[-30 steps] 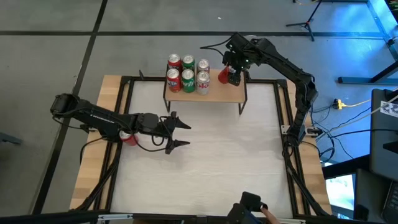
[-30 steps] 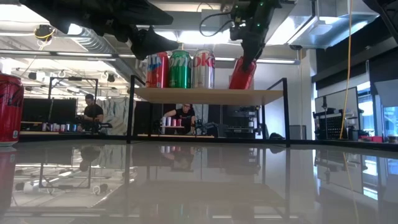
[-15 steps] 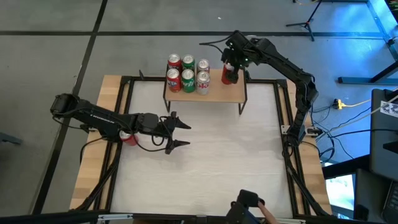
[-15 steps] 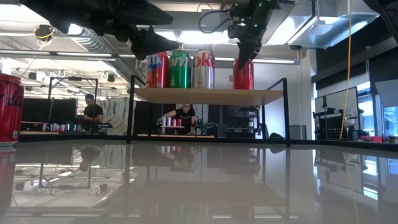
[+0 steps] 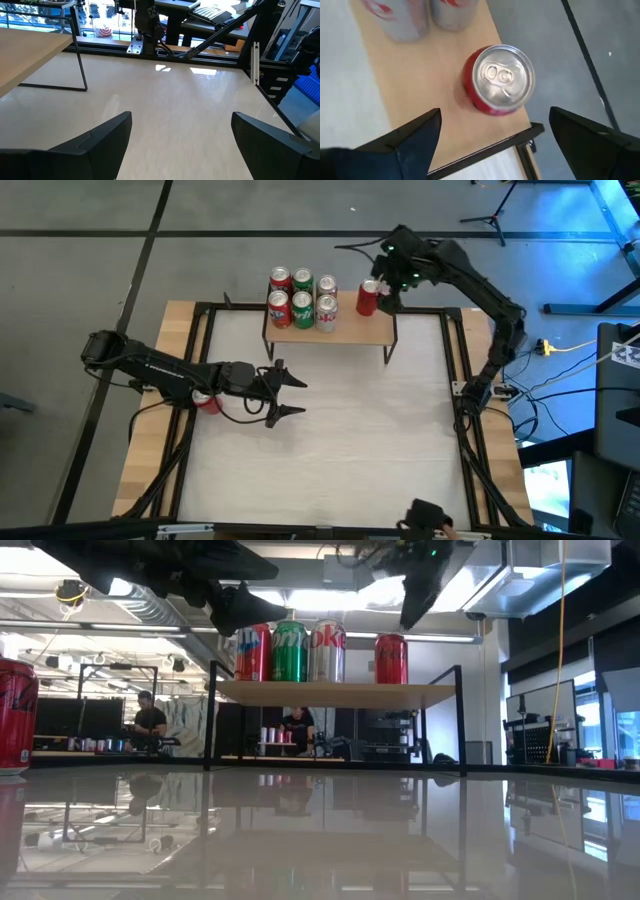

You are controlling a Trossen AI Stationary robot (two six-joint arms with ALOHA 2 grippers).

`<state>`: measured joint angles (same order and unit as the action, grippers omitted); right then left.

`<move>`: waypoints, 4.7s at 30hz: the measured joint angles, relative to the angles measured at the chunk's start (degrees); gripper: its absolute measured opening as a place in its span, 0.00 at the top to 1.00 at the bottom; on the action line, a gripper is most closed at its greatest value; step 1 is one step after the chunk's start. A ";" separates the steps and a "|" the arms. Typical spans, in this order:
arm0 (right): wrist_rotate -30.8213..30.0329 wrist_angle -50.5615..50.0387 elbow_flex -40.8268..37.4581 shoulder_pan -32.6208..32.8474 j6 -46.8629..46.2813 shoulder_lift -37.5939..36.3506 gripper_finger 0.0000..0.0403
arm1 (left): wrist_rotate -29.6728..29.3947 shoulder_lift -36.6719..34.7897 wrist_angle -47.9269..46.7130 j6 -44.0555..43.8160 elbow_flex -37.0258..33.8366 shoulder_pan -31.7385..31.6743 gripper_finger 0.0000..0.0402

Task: Place canned beverage on shelf
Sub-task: Put the bottom red black soda can on the shelf, then put the red black soda can aligned with the other red black soda can on the shelf

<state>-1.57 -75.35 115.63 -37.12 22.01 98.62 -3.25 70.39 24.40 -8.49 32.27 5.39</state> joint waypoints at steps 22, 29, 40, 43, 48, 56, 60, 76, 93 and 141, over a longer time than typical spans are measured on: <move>-3.03 28.75 -41.05 -0.02 3.33 -19.49 0.09 | -0.20 0.00 -0.94 0.02 -0.02 0.04 0.17; -7.34 31.05 -41.88 -0.02 3.55 -17.38 0.16 | -0.23 0.00 -0.90 0.04 -0.02 0.04 0.17; -6.68 33.41 -41.88 0.00 5.03 -12.39 0.62 | -0.26 0.00 -0.85 0.05 -0.02 0.00 0.17; -6.59 35.31 -41.88 0.00 5.54 -11.96 0.70 | -0.26 0.00 -0.83 0.07 -0.02 0.00 0.17; -6.90 39.23 -41.90 -0.01 6.77 -11.82 0.76 | -0.28 0.00 -0.81 0.08 -0.02 0.00 0.17; -6.86 44.16 -41.90 -0.02 14.07 -11.82 0.75 | -0.28 0.00 -0.81 0.08 -0.02 -0.02 0.17; -8.11 45.46 -41.90 0.00 16.31 -11.82 0.75 | -0.28 0.00 -0.81 0.08 -0.02 -0.01 0.17; -4.25 53.78 -41.90 -0.04 18.88 -10.68 0.75 | -0.28 0.00 -0.81 0.08 -0.02 -0.02 0.17; -17.56 53.69 -41.83 1.53 20.47 -13.48 0.75 | -1.21 0.00 -0.51 0.04 -0.02 -0.02 0.17; -12.81 78.68 -73.79 61.19 -23.71 -21.13 0.75 | -15.39 -0.04 -107.10 -53.58 35.74 13.97 0.22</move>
<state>-14.37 3.32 41.85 24.07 -1.69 77.49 -18.64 70.35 -82.70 -62.07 68.01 19.36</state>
